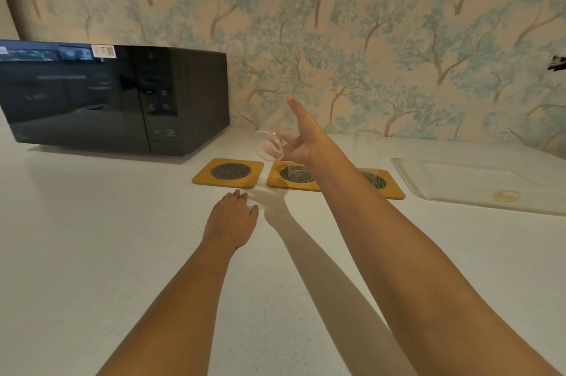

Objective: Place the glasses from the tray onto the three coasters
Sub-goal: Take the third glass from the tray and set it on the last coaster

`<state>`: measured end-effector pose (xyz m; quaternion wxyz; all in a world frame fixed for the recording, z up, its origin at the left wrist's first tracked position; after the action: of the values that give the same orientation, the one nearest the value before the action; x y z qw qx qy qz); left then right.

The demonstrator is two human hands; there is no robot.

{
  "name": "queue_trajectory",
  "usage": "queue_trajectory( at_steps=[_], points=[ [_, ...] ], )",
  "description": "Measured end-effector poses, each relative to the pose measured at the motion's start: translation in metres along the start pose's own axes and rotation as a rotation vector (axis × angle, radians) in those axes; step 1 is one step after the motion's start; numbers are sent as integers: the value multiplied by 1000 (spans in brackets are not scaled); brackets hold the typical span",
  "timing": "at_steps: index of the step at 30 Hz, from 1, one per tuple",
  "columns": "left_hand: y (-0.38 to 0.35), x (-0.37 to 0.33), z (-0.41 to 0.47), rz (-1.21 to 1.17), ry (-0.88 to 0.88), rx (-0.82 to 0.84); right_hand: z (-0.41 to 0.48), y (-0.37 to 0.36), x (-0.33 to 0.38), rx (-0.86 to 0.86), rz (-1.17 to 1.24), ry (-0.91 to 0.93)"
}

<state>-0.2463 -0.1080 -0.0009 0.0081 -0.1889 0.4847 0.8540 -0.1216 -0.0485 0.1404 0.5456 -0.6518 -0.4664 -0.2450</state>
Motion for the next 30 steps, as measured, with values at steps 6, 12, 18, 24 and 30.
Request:
queue_trajectory(
  at_steps=[6,12,18,24,30],
  points=[
    [-2,10,10,4,30,-37,12,-21,-10,37,-167,-16],
    [-7,15,18,-28,100,-92,32,-27,-16,-56,-212,43],
    [-13,18,19,23,117,-93,49,-34,-18,13,-255,-120],
    [-11,17,16,-8,77,-117,53,-45,-22,69,-458,-137],
    [-6,15,16,12,62,-130,63,-59,-24,-4,-976,327]
  ],
)
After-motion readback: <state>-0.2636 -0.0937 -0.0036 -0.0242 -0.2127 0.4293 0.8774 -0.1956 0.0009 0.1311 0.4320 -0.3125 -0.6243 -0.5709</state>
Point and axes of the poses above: each hand's wrist, its own z-axis towards the middle knuckle, its own y-axis out of the back of the hand, x = y × z, the point moved 1 cm from there along z, towards the middle knuckle, and after that the axes turned 14 degrees about -x, right-handed, at the moved point
